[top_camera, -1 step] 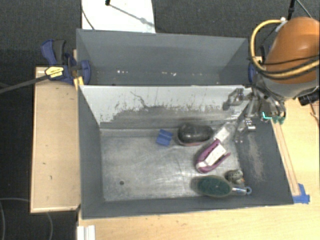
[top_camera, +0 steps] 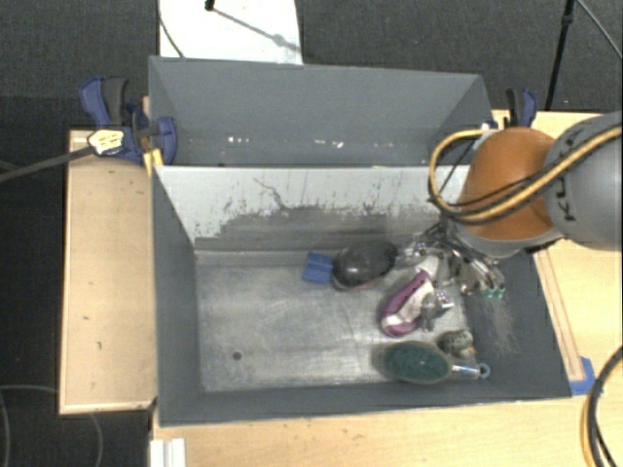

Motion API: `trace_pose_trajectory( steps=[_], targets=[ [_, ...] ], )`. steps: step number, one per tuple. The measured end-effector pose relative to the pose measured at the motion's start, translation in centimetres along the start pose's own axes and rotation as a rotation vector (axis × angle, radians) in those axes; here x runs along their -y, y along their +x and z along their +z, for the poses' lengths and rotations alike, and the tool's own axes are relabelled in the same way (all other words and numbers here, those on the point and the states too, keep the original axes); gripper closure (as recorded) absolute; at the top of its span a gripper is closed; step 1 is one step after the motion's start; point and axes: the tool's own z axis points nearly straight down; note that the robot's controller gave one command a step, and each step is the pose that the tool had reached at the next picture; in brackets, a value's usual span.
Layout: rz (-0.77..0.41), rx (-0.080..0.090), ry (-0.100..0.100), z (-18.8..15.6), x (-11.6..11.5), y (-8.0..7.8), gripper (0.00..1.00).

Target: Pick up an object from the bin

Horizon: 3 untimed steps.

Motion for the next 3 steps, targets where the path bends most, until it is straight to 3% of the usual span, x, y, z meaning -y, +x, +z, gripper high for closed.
trace_pose_trajectory(
  steps=[1, 2, 3],
  targets=[
    [-0.499, 0.002, -0.005, 1.84, 0.48, 2.41, 0.00],
    [-0.499, 0.007, -0.003, 1.72, 0.49, 2.25, 1.00],
    [-0.499, 0.001, -0.004, 1.93, 0.56, 2.49, 0.00]
  ],
)
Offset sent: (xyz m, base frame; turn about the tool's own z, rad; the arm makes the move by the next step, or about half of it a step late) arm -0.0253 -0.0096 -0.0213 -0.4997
